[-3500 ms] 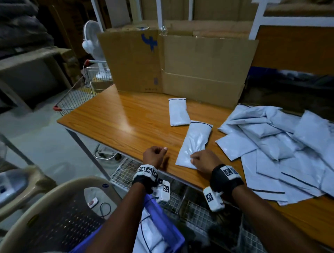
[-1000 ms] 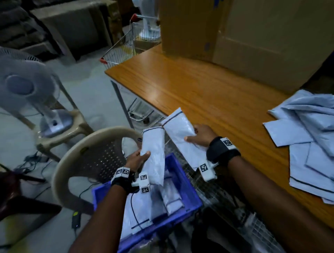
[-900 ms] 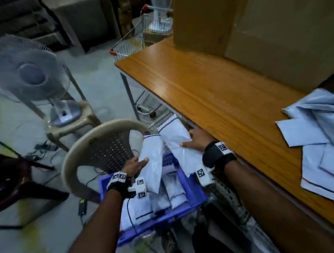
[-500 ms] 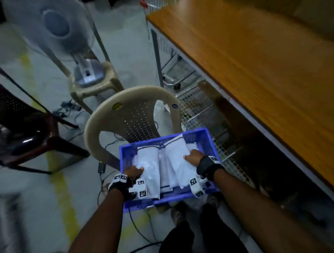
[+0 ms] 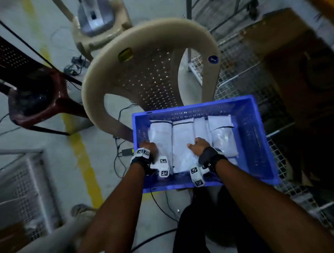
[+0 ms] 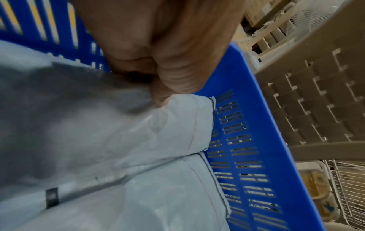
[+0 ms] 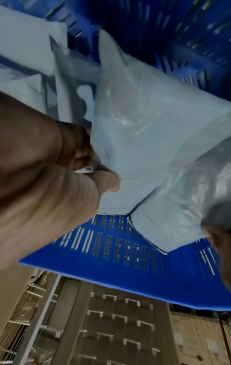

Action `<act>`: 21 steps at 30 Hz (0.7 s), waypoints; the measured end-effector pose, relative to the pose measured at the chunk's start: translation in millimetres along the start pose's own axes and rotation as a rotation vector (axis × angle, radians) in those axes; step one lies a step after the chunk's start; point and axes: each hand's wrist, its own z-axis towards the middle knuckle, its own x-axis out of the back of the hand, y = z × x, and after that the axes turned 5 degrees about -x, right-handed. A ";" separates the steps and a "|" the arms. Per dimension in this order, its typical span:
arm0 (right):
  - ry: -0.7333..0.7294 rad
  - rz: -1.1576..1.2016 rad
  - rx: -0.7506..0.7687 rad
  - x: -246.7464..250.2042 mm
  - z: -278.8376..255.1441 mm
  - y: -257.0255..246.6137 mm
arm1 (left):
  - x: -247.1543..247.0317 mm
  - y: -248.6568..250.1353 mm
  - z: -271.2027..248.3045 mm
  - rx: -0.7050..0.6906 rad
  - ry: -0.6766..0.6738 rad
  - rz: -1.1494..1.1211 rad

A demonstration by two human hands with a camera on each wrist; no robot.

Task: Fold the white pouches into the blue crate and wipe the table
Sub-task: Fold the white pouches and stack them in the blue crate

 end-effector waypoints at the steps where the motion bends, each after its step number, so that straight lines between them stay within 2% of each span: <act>1: 0.002 -0.003 0.003 -4.1 2.2 -0.3 | -6.1 -4.7 5.5 0.001 0.043 0.004; 4: 0.017 0.008 0.005 -13.1 5.7 -0.8 | -12.5 -8.3 16.1 -0.016 0.104 0.037; 6: 0.063 0.026 0.003 -16.4 6.3 -1.7 | -10.8 -6.1 20.4 0.014 0.171 -0.071; 8: 0.133 0.059 0.005 -18.1 6.4 -2.8 | -15.9 -3.0 28.2 -0.030 0.277 -0.167; 9: 0.167 0.071 0.012 -18.6 5.7 -3.6 | -17.3 0.4 27.3 -0.074 0.271 -0.184; 12: 0.245 0.026 0.045 -17.2 7.7 -5.3 | -33.0 4.5 38.1 -0.223 0.143 -0.076; 14: 0.274 0.025 0.067 -16.5 13.0 -5.9 | -39.8 6.0 39.8 -0.220 0.029 -0.016; 17: 0.218 0.037 0.091 -20.3 20.4 -8.9 | -39.1 8.2 34.6 -0.161 -0.133 0.118; 21: 0.134 0.003 0.124 -18.1 26.4 -12.1 | -32.5 3.6 41.4 -0.179 -0.177 0.132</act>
